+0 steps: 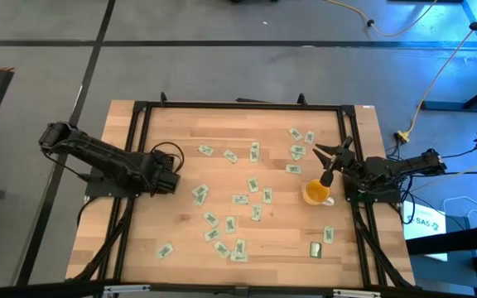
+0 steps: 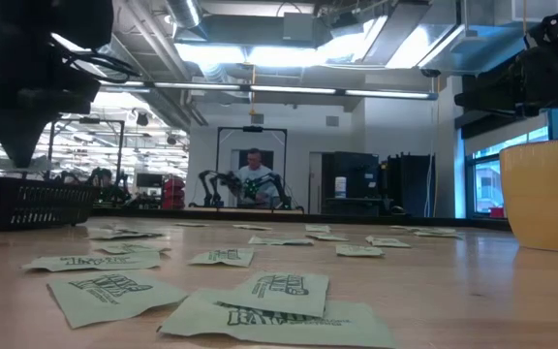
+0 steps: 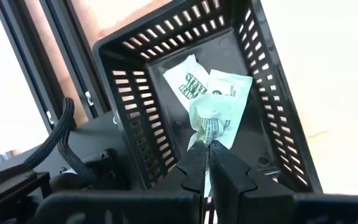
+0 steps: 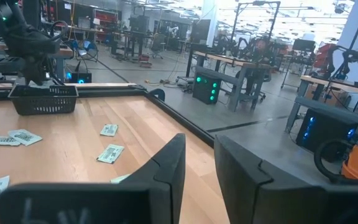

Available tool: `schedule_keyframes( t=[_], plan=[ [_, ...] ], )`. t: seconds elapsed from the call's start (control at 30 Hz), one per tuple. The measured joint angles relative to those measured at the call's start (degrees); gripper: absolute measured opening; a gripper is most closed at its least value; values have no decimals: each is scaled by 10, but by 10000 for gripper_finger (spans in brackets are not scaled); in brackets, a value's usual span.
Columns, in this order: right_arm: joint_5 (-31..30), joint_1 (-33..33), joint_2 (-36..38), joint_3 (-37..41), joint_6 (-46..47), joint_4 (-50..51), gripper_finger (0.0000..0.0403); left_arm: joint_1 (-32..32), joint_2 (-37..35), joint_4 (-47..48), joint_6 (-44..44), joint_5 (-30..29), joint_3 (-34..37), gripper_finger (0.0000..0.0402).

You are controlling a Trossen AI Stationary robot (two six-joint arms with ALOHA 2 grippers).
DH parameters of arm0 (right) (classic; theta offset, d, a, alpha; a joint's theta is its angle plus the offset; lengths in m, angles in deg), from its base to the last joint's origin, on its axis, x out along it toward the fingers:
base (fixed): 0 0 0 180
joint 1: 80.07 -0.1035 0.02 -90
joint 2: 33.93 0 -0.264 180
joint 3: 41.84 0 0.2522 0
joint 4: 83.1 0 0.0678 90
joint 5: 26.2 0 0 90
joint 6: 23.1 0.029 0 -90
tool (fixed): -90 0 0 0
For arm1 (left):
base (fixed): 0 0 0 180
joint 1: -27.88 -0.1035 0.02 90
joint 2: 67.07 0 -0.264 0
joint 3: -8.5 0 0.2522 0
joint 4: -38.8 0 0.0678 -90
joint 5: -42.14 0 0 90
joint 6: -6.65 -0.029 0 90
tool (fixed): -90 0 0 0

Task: Pick and place Stevia / Truvia into bins
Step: Put the stevia packet into the black bin

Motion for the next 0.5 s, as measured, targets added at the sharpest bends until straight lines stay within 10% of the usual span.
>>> schedule_keyframes(
  t=[0.5],
  plan=[
    [0,0,0,0,0,0,90,0,0,0,-30,-1,0,28]
  ],
)
